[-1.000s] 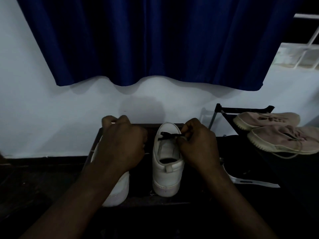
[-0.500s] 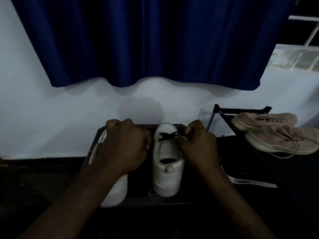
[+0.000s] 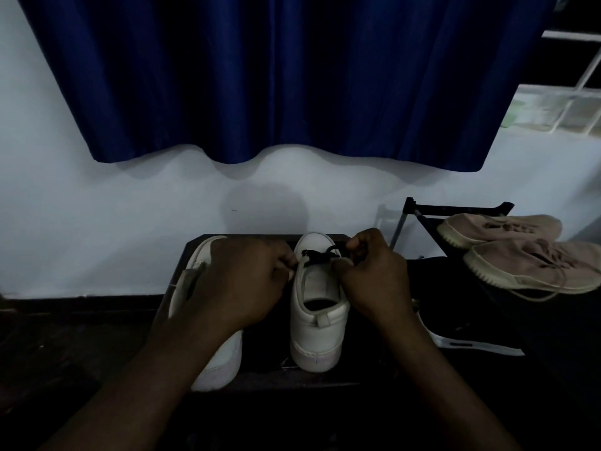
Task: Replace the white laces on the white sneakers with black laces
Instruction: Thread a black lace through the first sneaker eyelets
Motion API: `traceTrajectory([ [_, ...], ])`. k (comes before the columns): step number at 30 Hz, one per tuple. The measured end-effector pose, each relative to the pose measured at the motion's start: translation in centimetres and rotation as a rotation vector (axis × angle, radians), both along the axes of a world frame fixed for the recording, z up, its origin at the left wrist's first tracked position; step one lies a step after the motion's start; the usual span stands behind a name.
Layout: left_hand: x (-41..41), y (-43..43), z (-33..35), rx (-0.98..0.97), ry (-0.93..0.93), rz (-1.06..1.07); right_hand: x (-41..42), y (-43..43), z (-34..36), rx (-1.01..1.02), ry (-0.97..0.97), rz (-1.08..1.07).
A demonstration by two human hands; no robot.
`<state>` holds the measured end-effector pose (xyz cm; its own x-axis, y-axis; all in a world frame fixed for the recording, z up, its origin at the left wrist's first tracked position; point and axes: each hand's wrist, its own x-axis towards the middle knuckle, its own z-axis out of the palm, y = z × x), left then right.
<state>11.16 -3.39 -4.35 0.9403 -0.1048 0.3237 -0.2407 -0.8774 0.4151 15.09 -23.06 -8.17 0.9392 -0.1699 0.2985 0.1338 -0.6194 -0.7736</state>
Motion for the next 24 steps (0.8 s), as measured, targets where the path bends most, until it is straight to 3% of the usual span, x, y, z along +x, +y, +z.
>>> traceTrajectory([
  [3,0.0,0.3,-0.3,0.257,-0.033,0.071,0.1,-0.1,-0.1,0.015,0.004,0.023],
  [5,0.1,0.9,-0.5,0.501,0.128,0.11,0.0,-0.2,-0.1,0.033,0.01,0.032],
  [7,0.2,1.4,-0.9,0.582,0.236,0.114,0.0,-0.3,-0.1,0.037,0.009,0.037],
  [10,0.2,1.4,-1.2,0.519,0.202,0.061,-0.1,-0.2,0.0,0.045,0.015,0.038],
  [16,0.1,0.5,0.0,0.032,-0.001,0.001,0.1,-0.2,-0.2,0.04,-0.021,0.064],
  [24,0.2,0.1,-0.7,0.211,-0.034,0.105,0.0,0.0,-0.2,0.087,-0.144,0.164],
])
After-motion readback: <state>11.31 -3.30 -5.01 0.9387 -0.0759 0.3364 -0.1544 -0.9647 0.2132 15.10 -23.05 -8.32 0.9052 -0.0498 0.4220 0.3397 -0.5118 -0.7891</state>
